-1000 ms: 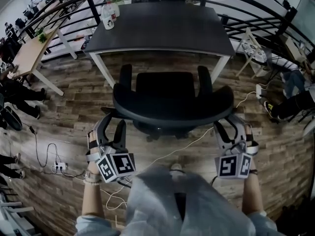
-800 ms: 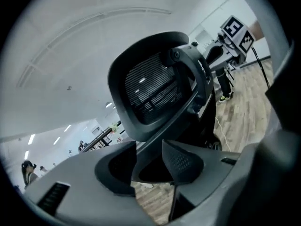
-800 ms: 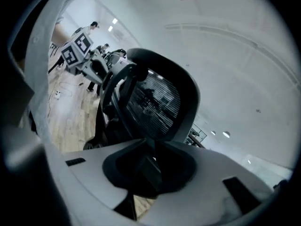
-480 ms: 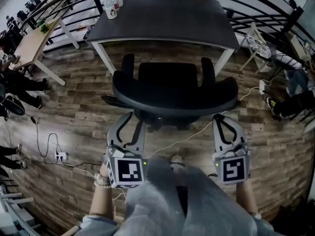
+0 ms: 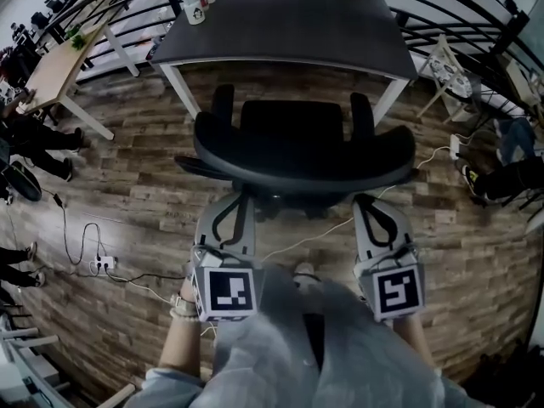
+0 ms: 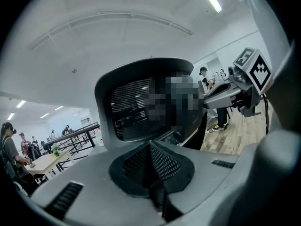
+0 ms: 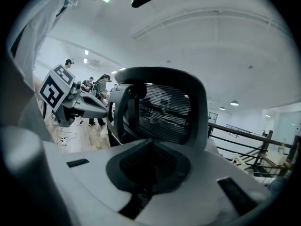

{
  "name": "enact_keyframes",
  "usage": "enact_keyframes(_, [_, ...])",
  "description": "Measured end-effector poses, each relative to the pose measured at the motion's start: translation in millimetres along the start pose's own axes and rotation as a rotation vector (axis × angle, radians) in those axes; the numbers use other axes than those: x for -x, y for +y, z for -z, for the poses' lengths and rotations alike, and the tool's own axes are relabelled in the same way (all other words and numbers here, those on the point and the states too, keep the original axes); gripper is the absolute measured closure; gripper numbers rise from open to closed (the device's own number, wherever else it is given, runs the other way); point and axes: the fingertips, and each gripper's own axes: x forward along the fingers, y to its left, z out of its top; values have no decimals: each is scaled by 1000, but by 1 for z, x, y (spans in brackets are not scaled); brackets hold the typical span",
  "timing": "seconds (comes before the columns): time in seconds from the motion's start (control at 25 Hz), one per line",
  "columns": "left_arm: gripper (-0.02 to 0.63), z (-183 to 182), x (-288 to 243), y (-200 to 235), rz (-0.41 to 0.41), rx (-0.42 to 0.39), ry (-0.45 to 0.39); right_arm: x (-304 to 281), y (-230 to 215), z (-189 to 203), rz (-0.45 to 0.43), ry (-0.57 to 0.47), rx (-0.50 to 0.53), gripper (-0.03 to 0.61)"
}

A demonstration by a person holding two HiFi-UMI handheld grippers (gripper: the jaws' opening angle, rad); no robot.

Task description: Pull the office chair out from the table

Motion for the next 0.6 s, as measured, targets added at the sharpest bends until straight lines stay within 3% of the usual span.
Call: enact_keyframes(0.6, [609,-6,-5,-6,32,20,-18,-7,6,-5,-34,-9,-22,574])
